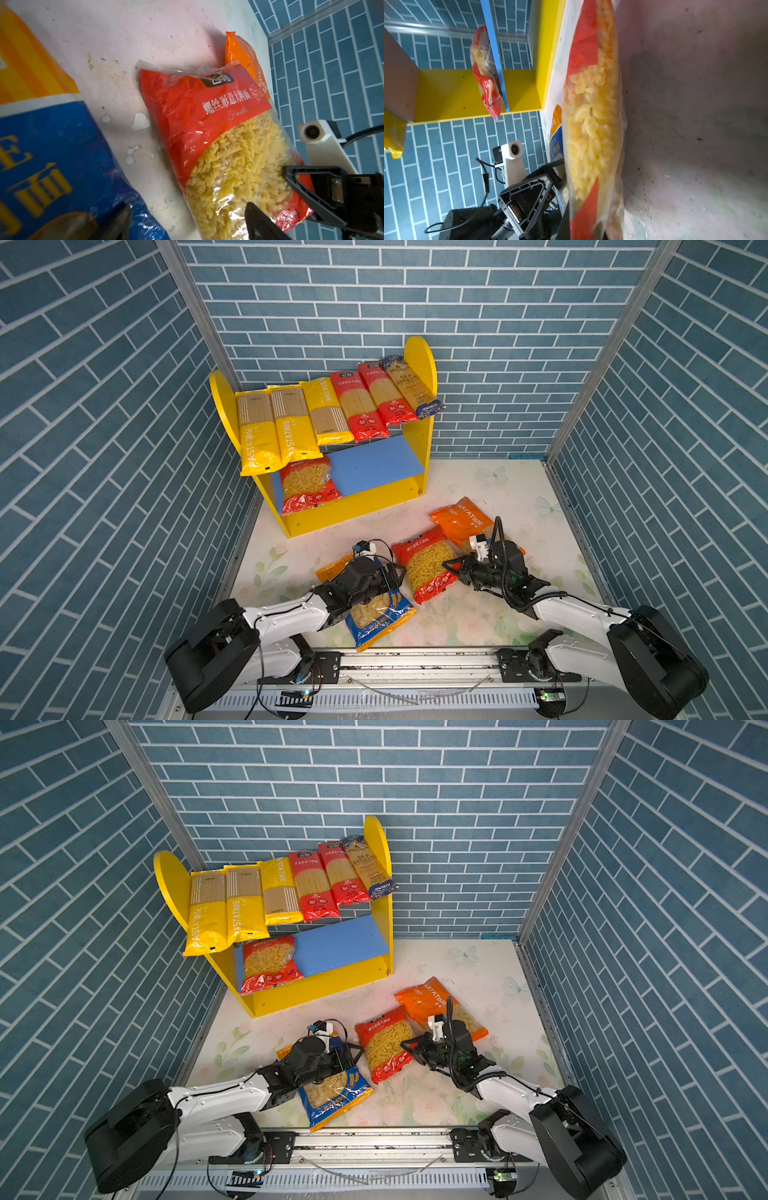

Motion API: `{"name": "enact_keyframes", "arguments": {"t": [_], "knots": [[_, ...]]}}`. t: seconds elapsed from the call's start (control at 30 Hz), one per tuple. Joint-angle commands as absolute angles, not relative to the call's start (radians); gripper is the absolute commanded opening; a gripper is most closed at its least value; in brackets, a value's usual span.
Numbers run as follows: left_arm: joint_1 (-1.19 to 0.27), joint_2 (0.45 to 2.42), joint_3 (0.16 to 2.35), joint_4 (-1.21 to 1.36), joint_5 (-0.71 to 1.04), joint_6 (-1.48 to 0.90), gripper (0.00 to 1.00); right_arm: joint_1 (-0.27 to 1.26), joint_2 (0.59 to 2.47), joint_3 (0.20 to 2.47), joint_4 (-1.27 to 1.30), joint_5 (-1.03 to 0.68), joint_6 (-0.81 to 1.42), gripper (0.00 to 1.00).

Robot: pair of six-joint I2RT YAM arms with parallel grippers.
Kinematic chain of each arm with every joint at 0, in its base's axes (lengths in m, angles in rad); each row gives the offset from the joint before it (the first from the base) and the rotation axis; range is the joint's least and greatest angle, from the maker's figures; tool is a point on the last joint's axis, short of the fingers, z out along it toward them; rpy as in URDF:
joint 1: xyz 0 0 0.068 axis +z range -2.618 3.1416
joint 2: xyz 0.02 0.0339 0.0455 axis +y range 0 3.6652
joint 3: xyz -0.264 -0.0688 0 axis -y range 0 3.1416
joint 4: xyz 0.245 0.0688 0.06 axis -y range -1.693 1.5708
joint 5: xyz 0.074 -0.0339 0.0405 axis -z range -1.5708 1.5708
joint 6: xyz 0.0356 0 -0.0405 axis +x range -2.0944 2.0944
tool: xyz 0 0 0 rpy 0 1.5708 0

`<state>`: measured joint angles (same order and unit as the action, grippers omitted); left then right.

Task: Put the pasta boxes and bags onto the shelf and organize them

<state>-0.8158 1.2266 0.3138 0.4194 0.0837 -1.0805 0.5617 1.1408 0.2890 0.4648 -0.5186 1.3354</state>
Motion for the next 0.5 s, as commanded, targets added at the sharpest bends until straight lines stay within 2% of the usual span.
{"name": "enact_keyframes", "arguments": {"t": [0.0,0.1,0.17,0.27,0.37,0.47], "knots": [[-0.810,1.265,0.293,0.542,0.100,-1.145,0.86,0.561,1.095,0.274,0.612,-0.460,1.489,0.03],[-0.808,1.253,0.282,0.608,0.106,-1.161,0.86,0.569,1.044,0.327,0.597,-0.465,1.466,0.02],[-0.802,1.189,0.301,0.544,0.099,-1.134,0.86,0.573,1.000,0.422,0.442,-0.461,1.361,0.01],[-0.802,1.031,0.393,0.226,0.038,-1.005,0.85,0.584,0.997,0.579,0.294,-0.470,1.223,0.00],[-0.798,0.847,0.448,-0.040,-0.074,-0.925,0.85,0.588,1.048,0.711,0.285,-0.503,1.170,0.00],[-0.759,0.667,0.451,-0.193,-0.130,-0.904,0.85,0.600,1.124,0.836,0.297,-0.532,1.139,0.00]]}}
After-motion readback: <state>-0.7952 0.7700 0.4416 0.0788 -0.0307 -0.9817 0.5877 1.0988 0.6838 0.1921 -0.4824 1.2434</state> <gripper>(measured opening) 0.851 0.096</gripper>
